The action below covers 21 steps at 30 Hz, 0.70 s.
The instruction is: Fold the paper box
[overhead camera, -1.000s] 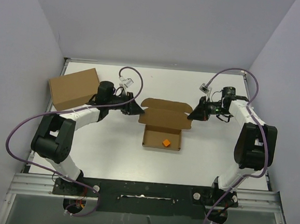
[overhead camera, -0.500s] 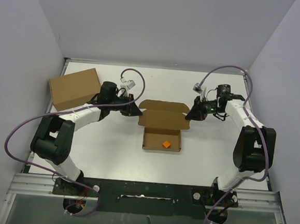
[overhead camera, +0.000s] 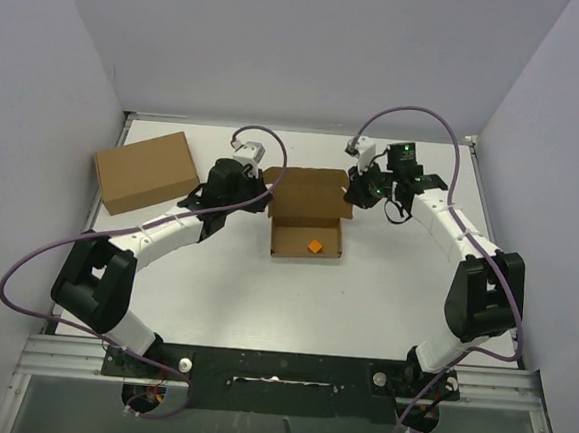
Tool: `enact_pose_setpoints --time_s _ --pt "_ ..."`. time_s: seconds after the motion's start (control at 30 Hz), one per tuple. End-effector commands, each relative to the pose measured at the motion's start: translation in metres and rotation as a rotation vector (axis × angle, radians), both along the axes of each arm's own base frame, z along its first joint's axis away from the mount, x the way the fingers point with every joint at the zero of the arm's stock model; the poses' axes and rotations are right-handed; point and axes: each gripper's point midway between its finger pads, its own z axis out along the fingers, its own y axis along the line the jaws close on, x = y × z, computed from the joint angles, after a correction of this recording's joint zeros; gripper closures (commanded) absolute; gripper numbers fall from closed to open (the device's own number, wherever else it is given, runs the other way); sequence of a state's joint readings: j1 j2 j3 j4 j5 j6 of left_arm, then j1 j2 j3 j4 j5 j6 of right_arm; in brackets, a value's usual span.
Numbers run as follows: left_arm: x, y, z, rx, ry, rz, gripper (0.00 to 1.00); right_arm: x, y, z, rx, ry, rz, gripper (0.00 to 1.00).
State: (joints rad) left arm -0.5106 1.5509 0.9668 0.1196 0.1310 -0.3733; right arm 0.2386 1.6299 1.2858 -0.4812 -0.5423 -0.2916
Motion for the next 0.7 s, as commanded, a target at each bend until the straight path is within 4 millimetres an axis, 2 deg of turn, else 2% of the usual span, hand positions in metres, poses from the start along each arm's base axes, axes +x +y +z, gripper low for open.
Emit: enact_pose_setpoints --time_s 0.0,0.17,0.37,0.57,0.67 --pt "0.045 -0.012 0.074 -0.094 -0.243 0.14 1.0 0.044 0.027 0.052 0.035 -0.183 -0.106 1.0" --pt "0.061 -0.012 0.087 -0.092 -0.327 0.237 1.0 0.062 0.04 0.057 0.013 -0.28 -0.187 1.0" --pt "0.072 -0.015 0.092 -0.095 -0.431 0.267 1.0 0.082 0.05 0.066 0.022 -0.426 -0.287 1.0" --pt "0.078 -0.021 0.073 -0.077 -0.454 0.249 1.0 0.096 0.057 0.036 0.049 -0.393 -0.363 1.0" --pt "0.079 -0.02 0.062 -0.071 -0.449 0.24 1.0 0.101 0.062 0.029 0.068 -0.393 -0.371 1.0"
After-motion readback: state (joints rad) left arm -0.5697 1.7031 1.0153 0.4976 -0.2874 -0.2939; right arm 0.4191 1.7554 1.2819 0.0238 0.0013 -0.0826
